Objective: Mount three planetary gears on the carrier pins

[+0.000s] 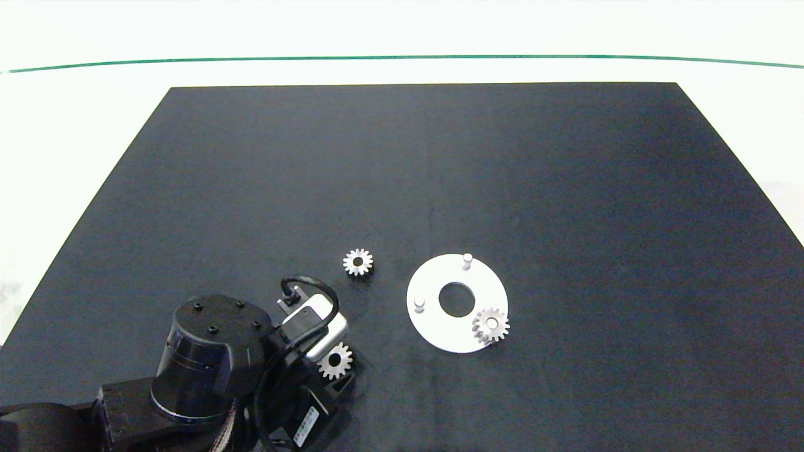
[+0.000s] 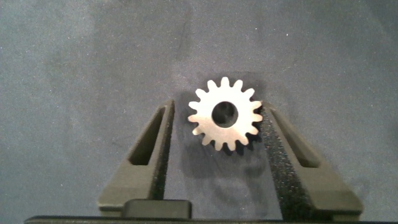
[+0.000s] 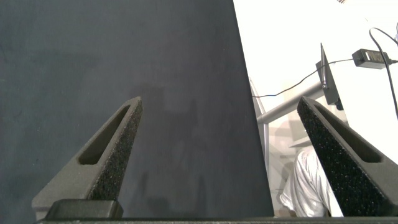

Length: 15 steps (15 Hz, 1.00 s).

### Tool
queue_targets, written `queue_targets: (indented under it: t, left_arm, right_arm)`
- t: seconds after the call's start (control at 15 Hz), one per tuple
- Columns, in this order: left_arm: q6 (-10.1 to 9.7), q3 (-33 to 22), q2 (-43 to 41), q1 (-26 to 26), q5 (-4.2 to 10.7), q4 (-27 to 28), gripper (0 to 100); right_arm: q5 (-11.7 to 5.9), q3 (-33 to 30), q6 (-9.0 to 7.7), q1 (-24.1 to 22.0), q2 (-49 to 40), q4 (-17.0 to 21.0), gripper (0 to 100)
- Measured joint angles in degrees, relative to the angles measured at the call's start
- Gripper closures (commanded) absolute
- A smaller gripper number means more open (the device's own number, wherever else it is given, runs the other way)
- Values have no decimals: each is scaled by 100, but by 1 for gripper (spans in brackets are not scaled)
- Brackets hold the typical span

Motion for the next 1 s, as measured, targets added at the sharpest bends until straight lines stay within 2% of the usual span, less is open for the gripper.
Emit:
queue_targets:
  t: [1.0]
  left_arm:
    - [-5, -52, 30, -24, 2, -7, 82]
  right_arm:
    - [13, -40, -1, 0, 22, 0, 0]
